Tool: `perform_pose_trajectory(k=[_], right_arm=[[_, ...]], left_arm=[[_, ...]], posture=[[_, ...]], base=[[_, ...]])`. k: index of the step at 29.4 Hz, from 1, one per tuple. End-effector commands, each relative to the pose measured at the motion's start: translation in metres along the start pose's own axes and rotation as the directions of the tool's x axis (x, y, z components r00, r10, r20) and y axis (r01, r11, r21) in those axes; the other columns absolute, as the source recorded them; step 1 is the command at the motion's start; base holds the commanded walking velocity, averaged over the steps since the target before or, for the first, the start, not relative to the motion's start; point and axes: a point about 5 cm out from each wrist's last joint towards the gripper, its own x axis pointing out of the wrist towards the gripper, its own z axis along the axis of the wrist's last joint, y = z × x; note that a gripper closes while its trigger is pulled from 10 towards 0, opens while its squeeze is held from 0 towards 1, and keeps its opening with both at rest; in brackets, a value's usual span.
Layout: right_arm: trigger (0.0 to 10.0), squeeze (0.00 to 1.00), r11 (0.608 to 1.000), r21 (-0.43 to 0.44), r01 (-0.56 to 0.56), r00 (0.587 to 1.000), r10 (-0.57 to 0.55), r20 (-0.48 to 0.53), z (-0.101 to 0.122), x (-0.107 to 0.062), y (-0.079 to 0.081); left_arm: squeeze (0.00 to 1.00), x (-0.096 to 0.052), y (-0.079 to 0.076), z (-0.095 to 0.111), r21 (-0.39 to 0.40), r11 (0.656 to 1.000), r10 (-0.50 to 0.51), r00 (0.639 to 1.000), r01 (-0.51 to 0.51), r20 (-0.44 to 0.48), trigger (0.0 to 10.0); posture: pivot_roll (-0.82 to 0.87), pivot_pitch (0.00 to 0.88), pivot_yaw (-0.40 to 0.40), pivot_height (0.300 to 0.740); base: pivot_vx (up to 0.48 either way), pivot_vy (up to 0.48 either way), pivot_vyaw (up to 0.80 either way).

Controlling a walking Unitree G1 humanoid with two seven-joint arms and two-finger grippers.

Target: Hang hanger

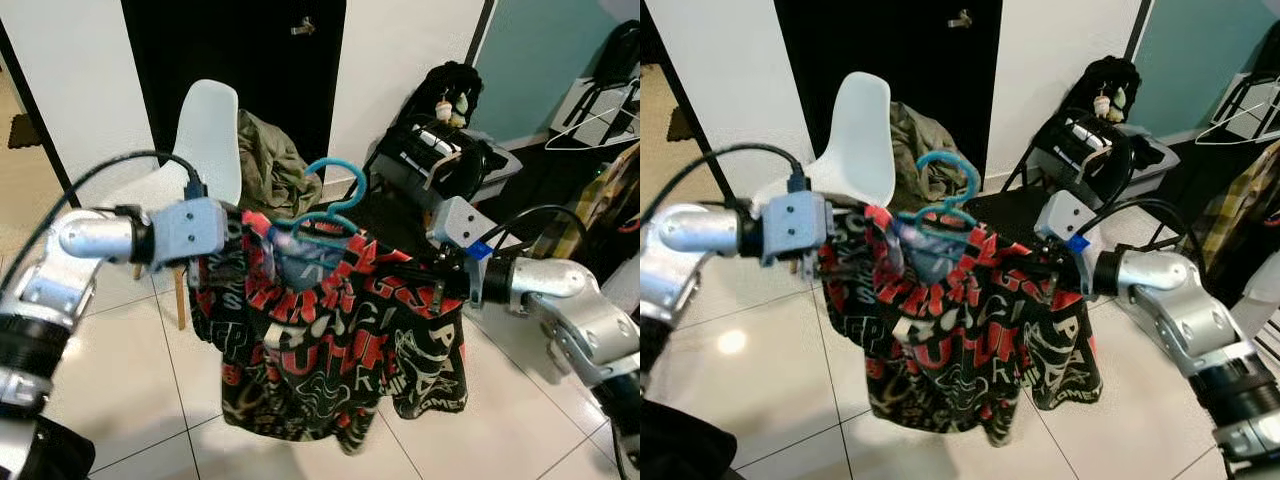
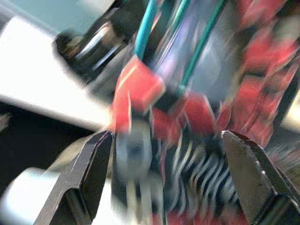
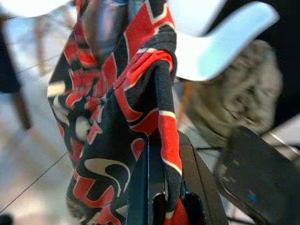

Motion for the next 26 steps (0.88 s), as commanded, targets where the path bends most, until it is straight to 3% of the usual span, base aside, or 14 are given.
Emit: perform_pose_trajectory(k=[1, 10, 11, 13, 15, 17, 18, 19, 20, 21, 22, 23, 24, 26], right_arm=[[0.0, 0.0, 0.993, 0.029, 0.115, 0.992, -0.117, 0.052, 0.004, -0.005, -0.008], [0.0, 0.0, 0.957, 0.117, 0.267, 0.959, -0.276, 0.07, -0.007, -0.001, -0.007], [0.0, 0.0, 0.937, 0.133, 0.323, 0.94, -0.334, 0.064, -0.01, -0.003, -0.012], [0.0, 0.0, 0.937, 0.133, 0.323, 0.94, -0.334, 0.064, -0.01, -0.003, -0.012], [0.0, 0.0, 0.845, 0.204, 0.493, 0.856, -0.513, 0.056, -0.018, -0.011, -0.026], [0.0, 0.0, 0.845, 0.204, 0.493, 0.856, -0.513, 0.056, -0.018, -0.011, -0.026], [0.0, 0.0, 0.779, 0.254, 0.573, 0.801, -0.598, 0.025, -0.027, -0.014, -0.029], [0.0, 0.0, 0.779, 0.254, 0.573, 0.801, -0.598, 0.025, -0.027, -0.014, -0.029], [4.4, 0.0, 0.711, 0.305, 0.633, 0.748, -0.663, -0.007, -0.037, -0.018, -0.029], [4.2, 0.0, 0.646, 0.334, 0.686, 0.696, -0.717, -0.044, -0.047, -0.023, -0.028], [4.2, 0.0, 0.646, 0.334, 0.686, 0.696, -0.717, -0.044, -0.047, -0.023, -0.028], [4.2, 0.0, 0.607, 0.346, 0.715, 0.665, -0.744, -0.069, -0.053, -0.025, -0.026], [4.2, 0.0, 0.607, 0.346, 0.715, 0.665, -0.744, -0.069, -0.053, -0.025, -0.026], [4.9, 0.0, 0.577, 0.348, 0.739, 0.639, -0.764, -0.091, -0.059, -0.028, -0.025]], left_arm=[[0.0, -0.009, 0.014, -0.002, 0.052, 0.993, 0.105, 0.994, -0.103, -0.041, 10.0], [0.0, -0.018, 0.035, 0.004, 0.102, 0.924, 0.373, 0.928, -0.369, -0.016, 10.0], [0.0, -0.018, 0.04, 0.005, 0.04, 0.888, 0.457, 0.889, -0.457, 0.013, 10.0], [0.0, -0.018, 0.04, 0.005, 0.04, 0.888, 0.457, 0.889, -0.457, 0.013, 10.0], [0.0, -0.002, 0.026, -0.006, -0.348, 0.726, 0.638, 0.77, -0.593, 0.019, 10.0], [0.0, -0.002, 0.026, -0.006, -0.348, 0.726, 0.638, 0.77, -0.593, 0.019, 10.0], [0.0, 0.018, -0.009, -0.023, -0.562, 0.575, 0.681, 0.729, -0.594, -0.074, 10.0], [0.0, 0.018, -0.009, -0.023, -0.562, 0.575, 0.681, 0.729, -0.594, -0.074, 10.0], [0.0, 0.034, -0.049, -0.04, -0.704, 0.388, 0.685, 0.697, -0.596, -0.213, 10.0], [0.0, 0.043, -0.086, -0.054, -0.764, 0.204, 0.661, 0.662, -0.612, -0.353, 10.0], [0.0, 0.043, -0.086, -0.054, -0.764, 0.204, 0.661, 0.662, -0.612, -0.353, 10.0], [0.0, 0.046, -0.108, -0.06, -0.774, 0.094, 0.633, 0.637, -0.626, -0.439, 10.0], [0.0, 0.046, -0.108, -0.06, -0.774, 0.094, 0.633, 0.637, -0.626, -0.439, 10.0], [0.0, 0.047, -0.121, -0.061, -0.78, 0.038, 0.617, 0.629, -0.625, -0.474, 10.0]], posture=[[-0.08, 0.008, -0.046, 0.74], [-0.07, 0.001, -0.037, 0.74], [-0.07, 0.0, -0.033, 0.74], [-0.07, 0.0, -0.033, 0.74], [-0.07, 0.0, -0.018, 0.74], [-0.07, 0.0, -0.018, 0.74], [-0.08, 0.0, -0.012, 0.74], [-0.08, 0.0, -0.012, 0.74], [-0.08, 0.0, -0.005, 0.74], [-0.09, 0.0, -0.004, 0.74], [-0.09, 0.0, -0.004, 0.74], [-0.09, 0.0, -0.004, 0.74], [-0.09, 0.0, -0.004, 0.74], [-0.09, 0.0, -0.01, 0.74]], base=[[0.0, 0.0, 0.0], [0.0, 0.0, 0.0], [0.0, 0.0, 0.0], [0.0, 0.0, 0.0], [0.0, 0.0, 0.0], [0.0, 0.0, 0.0], [0.0, 0.0, 0.0], [0.0, 0.0, 0.0], [0.0, 0.0, -0.69], [0.0, 0.0, -0.75], [0.0, 0.0, -0.75], [0.0, 0.0, -0.75], [0.0, 0.0, -0.75], [0.0, 0.0, -0.78]])
